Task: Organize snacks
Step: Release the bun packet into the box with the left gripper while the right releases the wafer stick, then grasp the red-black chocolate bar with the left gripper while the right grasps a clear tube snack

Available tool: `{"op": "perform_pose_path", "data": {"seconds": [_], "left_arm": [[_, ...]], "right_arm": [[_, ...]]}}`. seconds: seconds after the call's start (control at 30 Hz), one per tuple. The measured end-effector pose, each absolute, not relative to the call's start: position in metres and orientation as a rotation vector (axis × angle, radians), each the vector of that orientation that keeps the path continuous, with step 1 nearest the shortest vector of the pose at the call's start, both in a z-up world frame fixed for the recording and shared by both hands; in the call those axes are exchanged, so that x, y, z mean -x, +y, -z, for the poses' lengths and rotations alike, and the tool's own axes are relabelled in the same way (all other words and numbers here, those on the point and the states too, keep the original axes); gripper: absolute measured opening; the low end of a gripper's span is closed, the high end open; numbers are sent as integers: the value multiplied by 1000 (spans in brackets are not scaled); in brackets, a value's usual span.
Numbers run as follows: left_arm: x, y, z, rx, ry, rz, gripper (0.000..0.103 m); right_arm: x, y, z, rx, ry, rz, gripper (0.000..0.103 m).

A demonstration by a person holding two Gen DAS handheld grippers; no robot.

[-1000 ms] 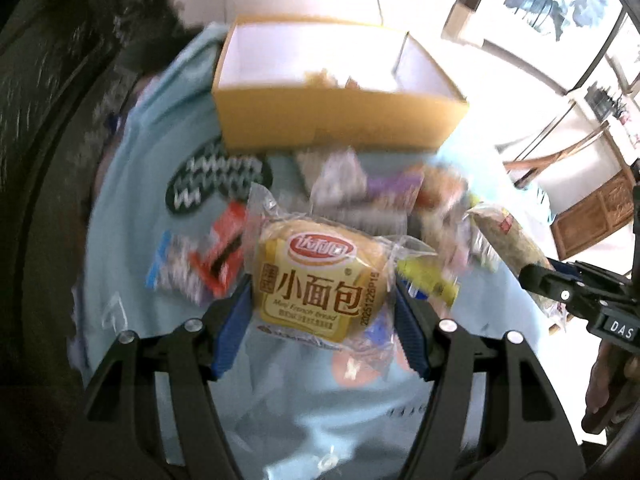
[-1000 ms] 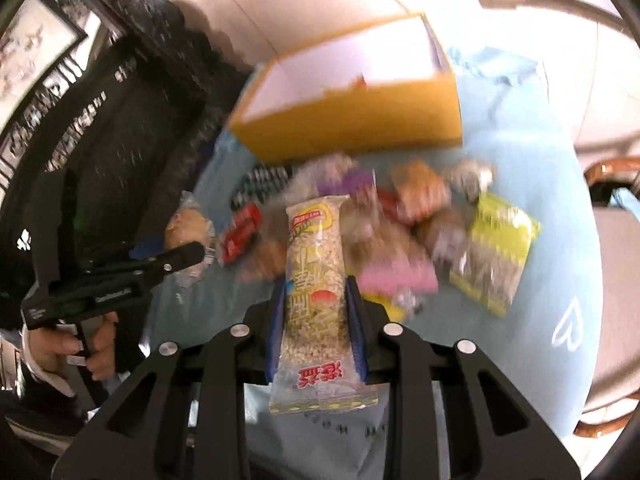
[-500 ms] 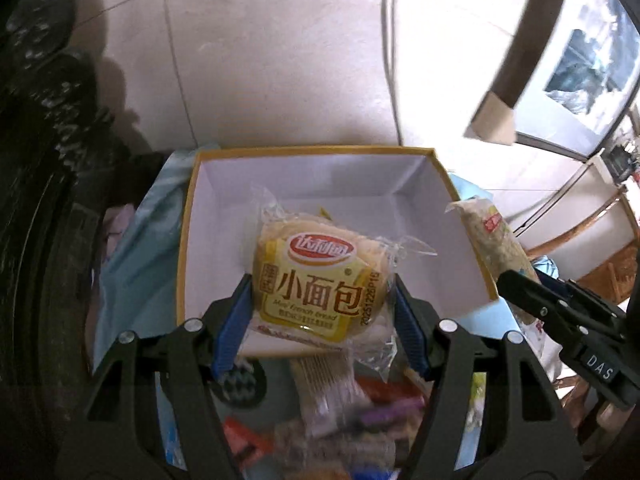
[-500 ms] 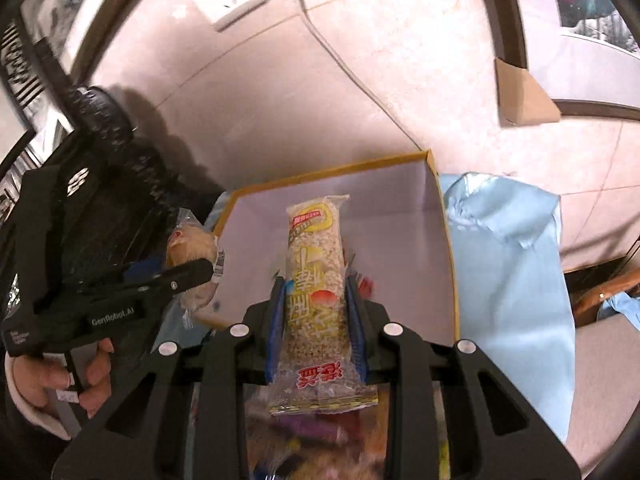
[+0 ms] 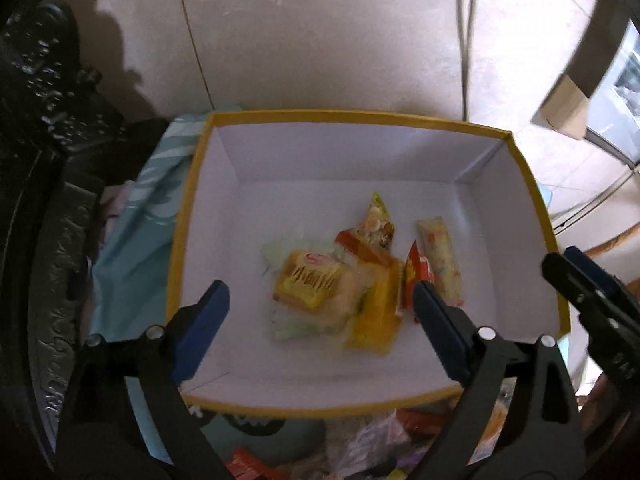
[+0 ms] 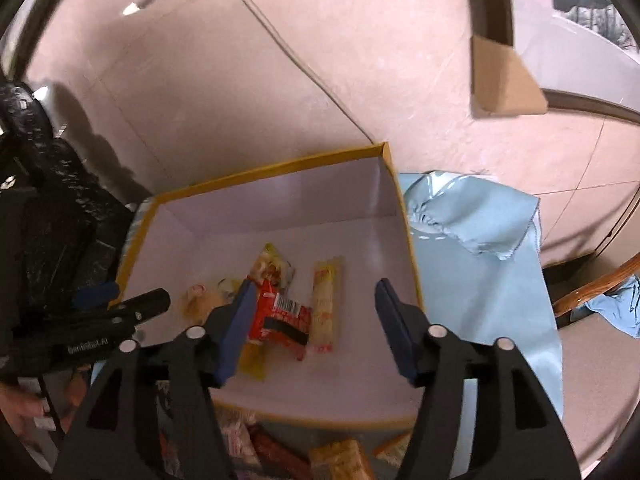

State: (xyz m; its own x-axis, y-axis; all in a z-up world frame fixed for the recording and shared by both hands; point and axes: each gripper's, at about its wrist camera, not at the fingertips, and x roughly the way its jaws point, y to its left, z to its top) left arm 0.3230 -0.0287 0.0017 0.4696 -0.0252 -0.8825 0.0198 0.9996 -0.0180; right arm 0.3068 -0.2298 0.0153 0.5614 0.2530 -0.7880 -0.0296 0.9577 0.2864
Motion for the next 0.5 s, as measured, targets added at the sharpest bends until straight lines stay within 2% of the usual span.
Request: {"op": "perform_pose_path", "data": {"seconds": [0.3, 0.4, 0.5], "left_arm": [[-238, -3, -10, -8, 1062, 26, 97], [-206, 11, 4, 16, 1098, -2, 97], [-176, 24, 27, 35, 1158, -31, 97]], "right_arm": [[-220, -276, -16, -370, 1001, -186, 64], [-190, -279, -7, -372, 1037, -179, 66], [-158, -278, 6, -384, 1094, -180, 73]]}}
